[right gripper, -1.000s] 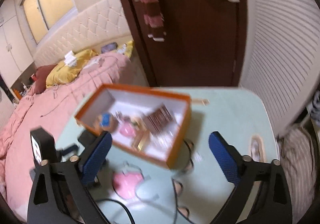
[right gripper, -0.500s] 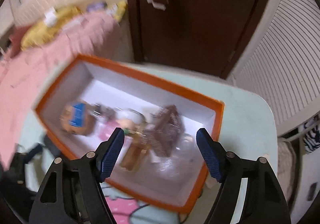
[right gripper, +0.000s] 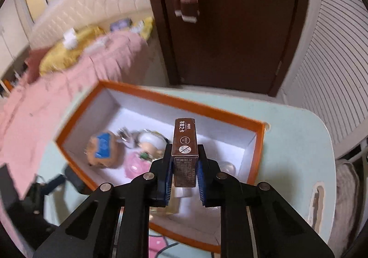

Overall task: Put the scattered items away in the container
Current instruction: 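Grasp the brown card box in the orange box with the right gripper and lift, then set the brown card box on the table with the right gripper, then grasp the white figurine in the box with the left gripper and lift, then set the white figurine on the table beside the box with the left gripper, then grasp the bear plush with the blue D with the right gripper and lift, then set the bear plush on the table with the right gripper, then grasp the metal knob in the box with the left gripper and lift, then set the metal knob on the table with the left gripper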

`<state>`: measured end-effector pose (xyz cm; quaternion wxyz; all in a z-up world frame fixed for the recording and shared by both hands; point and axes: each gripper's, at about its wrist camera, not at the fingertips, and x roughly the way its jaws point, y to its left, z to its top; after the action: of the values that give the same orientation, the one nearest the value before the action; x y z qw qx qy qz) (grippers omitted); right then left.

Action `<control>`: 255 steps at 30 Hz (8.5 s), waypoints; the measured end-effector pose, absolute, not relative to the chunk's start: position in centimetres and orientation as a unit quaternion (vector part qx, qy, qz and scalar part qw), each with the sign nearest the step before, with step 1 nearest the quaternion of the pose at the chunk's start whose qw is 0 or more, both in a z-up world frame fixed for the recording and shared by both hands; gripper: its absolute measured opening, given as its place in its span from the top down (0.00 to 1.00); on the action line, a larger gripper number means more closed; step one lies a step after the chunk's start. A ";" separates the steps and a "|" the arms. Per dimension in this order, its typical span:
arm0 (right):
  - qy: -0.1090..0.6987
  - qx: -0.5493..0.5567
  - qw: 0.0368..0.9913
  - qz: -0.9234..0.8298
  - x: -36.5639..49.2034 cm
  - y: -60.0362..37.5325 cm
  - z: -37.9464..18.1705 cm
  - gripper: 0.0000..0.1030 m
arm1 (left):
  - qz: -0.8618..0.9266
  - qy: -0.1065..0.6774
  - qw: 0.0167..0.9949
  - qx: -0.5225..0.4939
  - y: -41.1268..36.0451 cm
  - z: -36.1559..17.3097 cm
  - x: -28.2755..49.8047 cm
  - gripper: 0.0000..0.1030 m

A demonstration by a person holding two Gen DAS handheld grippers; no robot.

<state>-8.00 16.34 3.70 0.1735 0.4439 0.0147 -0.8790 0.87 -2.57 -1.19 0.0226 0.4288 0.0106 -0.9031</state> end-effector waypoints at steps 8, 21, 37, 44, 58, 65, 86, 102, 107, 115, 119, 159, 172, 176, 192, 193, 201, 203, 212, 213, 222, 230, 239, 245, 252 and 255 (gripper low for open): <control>0.008 0.411 0.241 -0.879 -4.1 16.4 7.5 0.81 | -0.906 0.026 0.002 0.423 -1.9 -0.7 0.8 0.00; -0.008 0.462 0.289 -0.839 1.3 18.6 2.1 0.81 | -0.914 0.115 -0.038 0.387 -3.5 0.4 1.5 0.00; -0.062 0.414 0.243 -0.875 1.2 21.9 0.2 0.38 | -0.915 0.152 -0.011 0.375 -4.4 0.6 1.5 0.01; -0.102 0.400 0.267 -0.871 1.3 23.0 0.5 0.33 | -0.925 0.146 -0.023 0.350 -4.4 2.5 1.9 0.01; -0.157 0.408 0.263 -0.860 0.8 25.2 -0.6 0.33 | -0.903 0.008 -0.076 0.422 2.3 10.9 -7.5 0.16; -0.160 0.408 0.263 -0.860 0.8 25.2 -0.6 0.33 | -0.856 -0.071 -0.075 0.507 7.3 6.3 -13.8 0.34; -0.185 0.420 0.259 -0.850 0.4 25.5 -1.3 0.33 | -0.874 -0.010 -0.113 0.472 4.7 10.2 -12.4 0.67; -0.194 0.430 0.265 -0.841 0.2 25.2 -1.7 0.33 | -0.877 -0.006 -0.107 0.469 1.6 4.6 -0.4 0.67; -0.197 0.437 0.265 -0.837 0.2 25.3 -2.0 0.33 | -0.897 -0.021 -0.088 0.433 2.5 1.8 0.4 0.66; -0.198 0.429 0.261 -0.842 0.3 25.6 -1.8 0.33 | -0.920 0.036 -0.096 0.379 0.7 1.5 2.4 0.27; -0.213 0.391 0.255 -0.859 0.8 26.4 -0.6 0.33 | -0.932 0.088 -0.088 0.340 -1.5 2.0 3.5 0.19; 0.018 0.514 0.310 -0.800 -11.6 8.5 5.5 0.59 | -0.914 0.203 -0.038 0.349 -5.8 0.5 3.4 0.15; 0.001 0.482 0.330 -0.812 -0.3 15.4 6.2 0.58 | -0.916 0.191 -0.031 0.351 -5.7 0.5 3.7 0.15; 0.028 0.501 0.296 -0.813 0.9 14.8 2.5 0.57 | -0.917 0.187 -0.029 0.351 -5.5 0.5 3.9 0.15; -0.117 0.387 0.299 -0.864 3.3 20.8 3.4 0.35 | -0.938 0.119 -0.056 0.321 -3.7 8.4 1.7 0.15; -0.132 0.381 0.302 -0.864 3.3 21.3 3.3 0.35 | -0.940 0.094 -0.057 0.324 -2.9 9.5 0.7 0.18; -0.181 0.374 0.332 -0.847 2.9 23.0 3.3 0.35 | -0.892 -0.070 -0.026 0.445 3.6 8.5 -11.0 0.43; -0.189 0.376 0.333 -0.844 3.0 23.5 3.3 0.35 | -0.870 -0.093 -0.011 0.485 4.6 7.0 -13.5 0.51; -0.188 0.384 0.346 -0.835 2.7 23.2 3.1 0.35 | -0.823 -0.095 0.004 0.560 4.6 2.3 -17.5 0.72; -0.187 0.385 0.347 -0.835 2.7 23.1 3.1 0.35 | -0.825 -0.091 -0.001 0.558 4.5 2.5 -17.4 0.72; -0.192 0.392 0.345 -0.831 2.5 23.1 2.4 0.35 | -0.878 -0.052 -0.042 0.473 3.1 8.7 -12.6 0.72; -0.192 0.402 0.344 -0.827 2.3 22.7 1.7 0.35 | -0.904 0.000 -0.062 0.423 -0.8 10.9 -2.8 0.72; -0.236 0.435 0.364 -0.789 1.0 21.6 1.6 0.35 | -0.898 0.008 -0.020 0.440 -2.7 2.6 3.2 0.72; -0.134 0.430 0.356 -0.819 -1.3 18.2 6.2 0.35 | -0.903 0.029 -0.019 0.429 -3.0 0.7 3.0 0.72; -0.023 0.534 0.308 -0.787 -9.0 12.3 6.9 0.36 | -0.925 0.049 -0.017 0.376 -4.3 0.9 4.8 0.26; 0.017 0.598 0.287 -0.748 -12.1 10.0 5.4 0.35 | -0.929 0.064 -0.021 0.363 -5.0 1.2 4.9 0.26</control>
<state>-12.09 9.97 5.41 0.2866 0.5985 0.0167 -0.7480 4.93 -4.99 1.20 -0.0206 0.3627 0.0642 -0.9295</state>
